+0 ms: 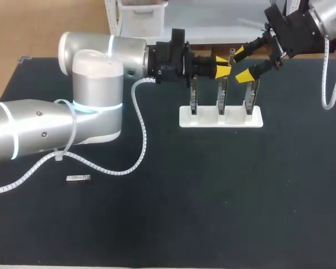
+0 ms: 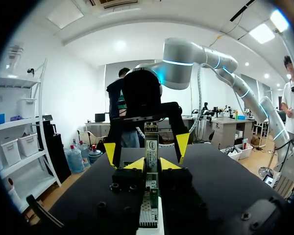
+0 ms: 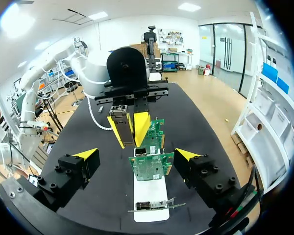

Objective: Pick up the optical module with the left hand, and insert it into the network port with the right hand.

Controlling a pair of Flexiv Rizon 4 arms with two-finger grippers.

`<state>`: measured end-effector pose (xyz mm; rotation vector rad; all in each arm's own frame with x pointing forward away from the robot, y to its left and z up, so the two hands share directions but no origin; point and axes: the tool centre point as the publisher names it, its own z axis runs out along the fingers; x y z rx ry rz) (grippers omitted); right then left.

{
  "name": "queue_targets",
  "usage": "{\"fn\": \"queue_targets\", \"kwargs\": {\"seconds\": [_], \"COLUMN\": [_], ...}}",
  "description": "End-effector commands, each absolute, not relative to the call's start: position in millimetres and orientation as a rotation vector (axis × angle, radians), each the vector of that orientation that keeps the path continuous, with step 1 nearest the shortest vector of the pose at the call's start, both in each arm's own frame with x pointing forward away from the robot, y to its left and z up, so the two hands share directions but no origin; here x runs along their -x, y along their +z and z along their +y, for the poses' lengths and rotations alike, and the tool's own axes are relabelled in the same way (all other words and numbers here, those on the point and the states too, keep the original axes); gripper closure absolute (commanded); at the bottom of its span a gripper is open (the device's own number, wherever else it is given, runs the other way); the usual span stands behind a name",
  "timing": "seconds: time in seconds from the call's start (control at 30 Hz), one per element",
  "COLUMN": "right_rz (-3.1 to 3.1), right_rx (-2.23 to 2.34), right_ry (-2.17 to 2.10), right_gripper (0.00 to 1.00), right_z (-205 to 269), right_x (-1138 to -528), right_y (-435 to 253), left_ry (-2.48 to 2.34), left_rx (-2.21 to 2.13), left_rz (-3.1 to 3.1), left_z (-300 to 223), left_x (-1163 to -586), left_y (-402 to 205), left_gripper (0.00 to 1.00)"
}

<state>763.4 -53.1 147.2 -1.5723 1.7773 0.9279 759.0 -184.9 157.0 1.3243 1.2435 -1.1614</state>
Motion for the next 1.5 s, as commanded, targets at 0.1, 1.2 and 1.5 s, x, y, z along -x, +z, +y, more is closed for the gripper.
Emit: {"fn": "queue_targets", "kwargs": {"seconds": [0.1,1.2,1.5], "right_rz": [1.777,1.777,1.769], "right_rx": [1.570,1.570,1.567], "right_ry": [0.924,0.924,0.932], "right_gripper": [0.00,0.00,0.00], "right_z": [-53.0,-53.0,-54.0], "right_x": [-762.3,-762.3,-762.4], "right_y": [147.2,147.2,149.2], "left_ry": [-1.157,-1.169,-1.169], "left_rx": [-1.314,-1.284,-1.284], "left_rz": [1.247,1.266,1.266], "left_z": [-184.6,-182.7,-182.7], "left_x": [-762.4,-768.4,-768.4], "left_y": [155.7,153.4,153.4], "left_gripper": [1.00,1.00,1.00]}}
